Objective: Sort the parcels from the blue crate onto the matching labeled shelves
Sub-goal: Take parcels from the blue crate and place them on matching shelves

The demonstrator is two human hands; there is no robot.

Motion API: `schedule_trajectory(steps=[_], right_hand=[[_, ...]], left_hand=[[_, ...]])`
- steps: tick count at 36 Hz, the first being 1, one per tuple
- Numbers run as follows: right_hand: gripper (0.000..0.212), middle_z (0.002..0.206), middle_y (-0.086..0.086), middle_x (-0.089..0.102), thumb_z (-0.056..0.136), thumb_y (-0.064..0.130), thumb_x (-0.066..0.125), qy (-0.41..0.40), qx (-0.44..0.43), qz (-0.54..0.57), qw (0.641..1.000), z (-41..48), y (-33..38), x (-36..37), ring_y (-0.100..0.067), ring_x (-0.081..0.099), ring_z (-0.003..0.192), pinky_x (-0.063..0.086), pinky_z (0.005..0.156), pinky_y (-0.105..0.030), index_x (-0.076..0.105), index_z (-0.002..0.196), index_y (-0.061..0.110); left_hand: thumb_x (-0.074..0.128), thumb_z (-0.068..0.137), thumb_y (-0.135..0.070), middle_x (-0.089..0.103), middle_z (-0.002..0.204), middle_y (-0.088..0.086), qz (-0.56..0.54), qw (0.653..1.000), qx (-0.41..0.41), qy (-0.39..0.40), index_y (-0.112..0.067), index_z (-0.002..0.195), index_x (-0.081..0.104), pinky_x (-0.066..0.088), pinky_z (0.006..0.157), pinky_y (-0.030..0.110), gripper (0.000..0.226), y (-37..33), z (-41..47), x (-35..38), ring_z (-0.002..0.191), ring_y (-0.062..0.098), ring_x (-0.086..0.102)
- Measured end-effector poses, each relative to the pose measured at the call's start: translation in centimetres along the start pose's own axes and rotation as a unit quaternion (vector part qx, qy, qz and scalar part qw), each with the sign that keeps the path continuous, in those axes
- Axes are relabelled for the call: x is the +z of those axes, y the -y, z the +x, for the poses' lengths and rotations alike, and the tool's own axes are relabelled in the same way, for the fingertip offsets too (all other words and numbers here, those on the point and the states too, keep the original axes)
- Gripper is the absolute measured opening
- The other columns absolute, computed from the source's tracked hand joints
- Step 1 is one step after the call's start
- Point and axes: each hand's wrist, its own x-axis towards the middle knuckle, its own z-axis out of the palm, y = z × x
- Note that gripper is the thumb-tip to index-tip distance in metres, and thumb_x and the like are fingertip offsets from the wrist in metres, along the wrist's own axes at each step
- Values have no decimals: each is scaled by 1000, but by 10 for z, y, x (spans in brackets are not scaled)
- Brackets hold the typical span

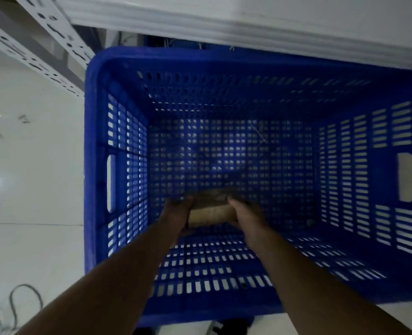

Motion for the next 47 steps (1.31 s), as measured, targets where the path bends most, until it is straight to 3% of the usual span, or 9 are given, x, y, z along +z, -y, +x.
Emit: schedule_trajectory(steps=[5,13,21,25,31,35,42,44,47], right_hand=[[31,110,-2,66,91,27,79,28,-12,118,992,-26,19,-17,-16,67,95,56,72,-28,62,115,19],[35,123,-8,62,100,32,67,33,-38,189,981,-104,45,-76,-22,65,104,59,76,-33,59,130,18],[29,118,-6,72,94,44,73,62,-126,268,953,-218,79,-155,-26,71,105,62,84,-38,68,108,20],[57,129,0,66,86,58,75,43,-177,241,953,-289,100,-216,-22,66,112,60,93,-47,58,132,28],[83,125,-4,70,65,67,86,-15,-253,310,916,-417,139,-329,-25,69,110,65,77,-45,62,133,25],[83,109,-6,78,53,64,90,-13,-300,342,890,-514,156,-407,-26,75,101,62,86,-43,71,121,20],[54,123,-11,74,93,47,71,26,-445,433,784,-700,141,-528,-33,69,117,49,109,-54,64,137,18],[46,126,-13,73,98,43,64,33,-473,459,752,-758,130,-551,-35,69,118,50,107,-53,66,135,16],[52,130,-17,70,100,48,59,26,-514,472,716,-838,109,-575,-35,67,121,51,106,-50,65,137,11]], left_hand=[[66,99,-26,70,95,15,-26,999,34,12,-9,107,60,61,69,41,19,-31,-27,4,81,29,69],[79,87,-15,69,113,14,2,989,-22,147,-5,122,63,61,62,40,40,-71,-124,16,95,30,71],[80,79,4,69,122,15,82,970,83,215,-6,123,59,59,93,54,50,-107,-240,70,108,31,71],[82,73,10,55,127,9,130,952,204,185,-13,128,45,59,92,54,70,-122,-319,121,110,29,65],[86,73,-8,57,98,3,269,830,473,121,-23,108,36,50,50,33,62,-154,-482,197,76,21,60],[82,72,-22,56,101,-4,286,744,591,126,-30,101,41,57,64,39,51,-168,-604,231,87,16,62],[72,81,-66,66,127,10,176,796,431,388,-18,133,50,52,101,46,73,-208,-813,256,112,27,67],[67,90,-54,71,123,11,180,778,399,451,-19,121,64,52,104,49,47,-216,-869,258,113,31,68],[77,81,-47,73,124,9,235,716,399,522,-20,122,68,52,102,46,49,-213,-950,259,115,29,68]])
